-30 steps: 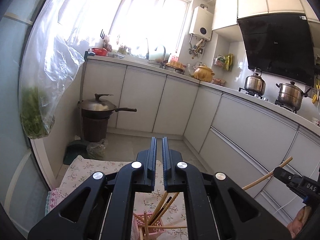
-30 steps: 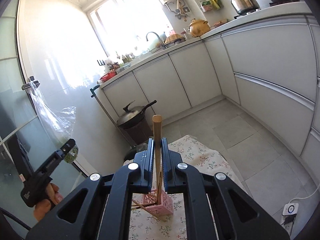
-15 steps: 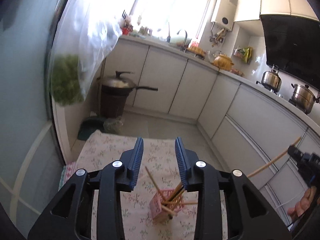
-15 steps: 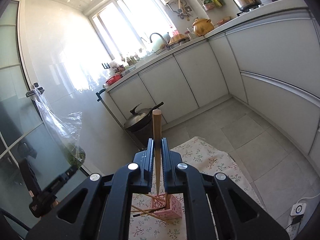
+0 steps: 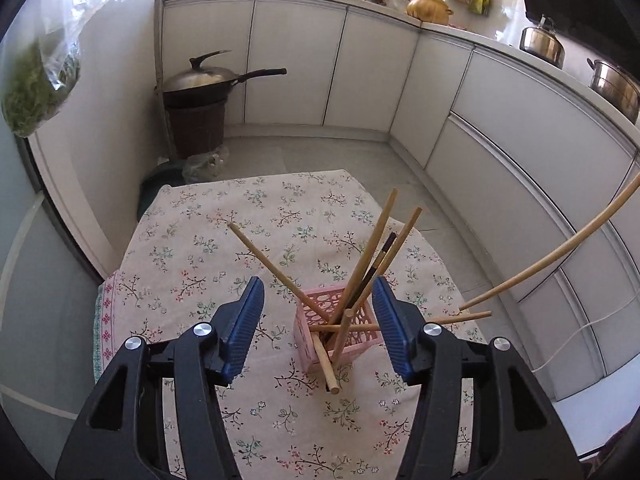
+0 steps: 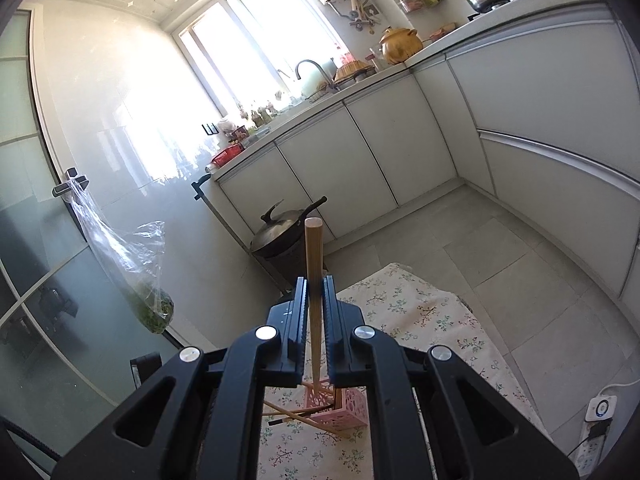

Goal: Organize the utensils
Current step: 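Open the left tool to drop its chopstick into the pink holder, then open the right tool to drop its chopstick into the pink holder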

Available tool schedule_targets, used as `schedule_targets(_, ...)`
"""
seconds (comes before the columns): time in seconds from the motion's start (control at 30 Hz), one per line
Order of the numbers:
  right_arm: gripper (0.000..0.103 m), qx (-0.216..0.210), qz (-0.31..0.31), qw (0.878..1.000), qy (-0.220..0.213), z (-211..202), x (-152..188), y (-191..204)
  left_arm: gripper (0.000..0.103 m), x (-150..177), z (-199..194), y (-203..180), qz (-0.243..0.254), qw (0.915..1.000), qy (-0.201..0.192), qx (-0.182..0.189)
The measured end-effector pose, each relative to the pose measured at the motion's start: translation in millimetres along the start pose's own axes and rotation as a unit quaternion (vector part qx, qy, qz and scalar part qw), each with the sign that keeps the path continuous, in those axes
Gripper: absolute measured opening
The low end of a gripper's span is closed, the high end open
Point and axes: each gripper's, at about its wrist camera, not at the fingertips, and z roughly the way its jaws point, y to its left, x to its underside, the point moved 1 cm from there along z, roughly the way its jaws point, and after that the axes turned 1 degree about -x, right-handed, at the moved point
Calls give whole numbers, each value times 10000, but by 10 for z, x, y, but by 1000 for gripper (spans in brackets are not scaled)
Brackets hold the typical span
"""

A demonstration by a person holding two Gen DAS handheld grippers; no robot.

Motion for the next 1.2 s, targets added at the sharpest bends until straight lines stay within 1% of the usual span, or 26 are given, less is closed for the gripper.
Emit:
schedule_targets(0.03, 8, 1, 21, 10000, -17, -12, -16, -13, 52, 4, 0, -30, 34, 10000, -1, 51)
schedule_targets(0.07, 8, 8, 30, 10000, -40, -27, -26, -27, 40, 9, -2, -67, 100, 9999, -20, 79)
schedule_targets(0.1, 8, 22, 40, 10000, -73, -49, -38, -43, 30, 12, 11, -102, 182, 9998, -2, 99)
schedule_targets(0.13, 8, 27, 60, 9999, -98, -64, -48, -53, 11, 15, 32, -137, 252, 9996, 45, 151)
schedule_targets(0.17, 8, 20, 95, 9999, -119, -84, -60, -73, 6, 31, 42, -181, 326, 9993, 47, 178)
schedule_targets(0.2, 8, 11, 118, 9998, -128, -97, -71, -86, 3, 46, 42, -215, 390, 9991, 22, 186)
schedule_targets(0.27, 8, 5, 158, 9998, -156, -129, -87, -100, 3, 64, -1, -274, 430, 9989, -82, 195)
schedule_targets(0.3, 8, -3, 176, 9997, -172, -147, -94, -105, 3, 63, -52, -298, 410, 9987, -135, 279)
schedule_targets(0.33, 8, -10, 190, 9997, -184, -164, -100, -108, 3, 58, -131, -316, 385, 9983, -207, 377)
schedule_targets(0.5, 8, -47, 237, 9993, -289, -272, -152, -127, 3, 6, -556, -482, 453, 9952, -603, 627)
schedule_targets(0.63, 8, -68, 330, 9988, -354, -326, -198, -157, 3, -142, -892, -579, 505, 9915, -972, 701)
schedule_targets(0.73, 8, -69, 374, 9985, -387, -348, -227, -182, 3, -339, -1175, -616, 532, 9870, -1361, 662)
schedule_targets(0.83, 8, -75, 409, 9984, -380, -341, -246, -198, 3, -534, -1328, -651, 612, 9823, -1725, 393)
schedule_targets(0.93, 8, -85, 425, 9984, -367, -315, -245, -197, 3, -687, -1300, -669, 646, 9792, -1920, 138)
schedule_targets(1.0, 8, -86, 418, 9985, -356, -288, -245, -185, 3, -755, -1208, -654, 618, 9794, -1922, 46)
schedule_targets(1.1, 8, -76, 406, 9987, -315, -230, -236, -168, 3, -818, -1013, -625, 569, 9803, -1888, -71)
schedule_targets(1.2, 8, -73, 407, 9989, -237, -137, -230, -156, 5, -809, -775, -582, 477, 9855, -1625, -58)
